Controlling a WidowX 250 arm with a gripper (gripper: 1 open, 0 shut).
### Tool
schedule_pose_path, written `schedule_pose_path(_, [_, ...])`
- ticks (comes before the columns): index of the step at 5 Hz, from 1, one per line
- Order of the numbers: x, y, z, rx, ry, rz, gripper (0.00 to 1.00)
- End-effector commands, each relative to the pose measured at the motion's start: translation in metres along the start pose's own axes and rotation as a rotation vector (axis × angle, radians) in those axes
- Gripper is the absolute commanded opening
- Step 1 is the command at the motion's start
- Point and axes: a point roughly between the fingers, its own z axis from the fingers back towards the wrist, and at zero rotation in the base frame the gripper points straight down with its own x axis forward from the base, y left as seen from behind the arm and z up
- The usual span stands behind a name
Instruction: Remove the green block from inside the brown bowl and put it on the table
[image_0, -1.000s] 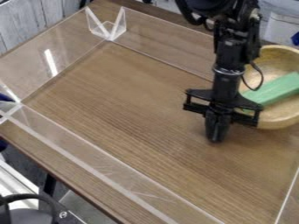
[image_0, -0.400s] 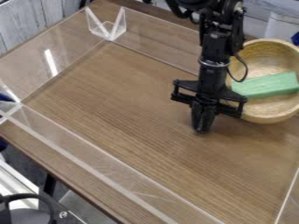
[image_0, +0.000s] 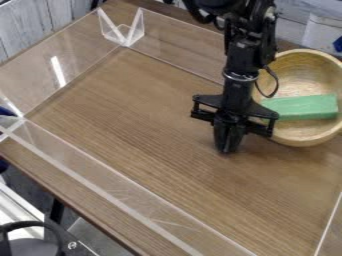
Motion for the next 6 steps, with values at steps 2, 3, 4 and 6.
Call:
schedule_pose_path(2, [-0.008, 0.0, 0.03, 0.023, 0.007, -0.042, 1.0])
schedule_pose_path(3, [-0.011, 0.0, 0.04, -0.008, -0.018, -0.039, 1.0])
schedule_pose_path(4, [-0.017, 0.001, 0.052, -0.035, -0.047, -0.032, 1.0])
schedule_pose_path(6, [-0.009, -0.001, 0.064, -0.076, -0.081, -0.066, 1.0])
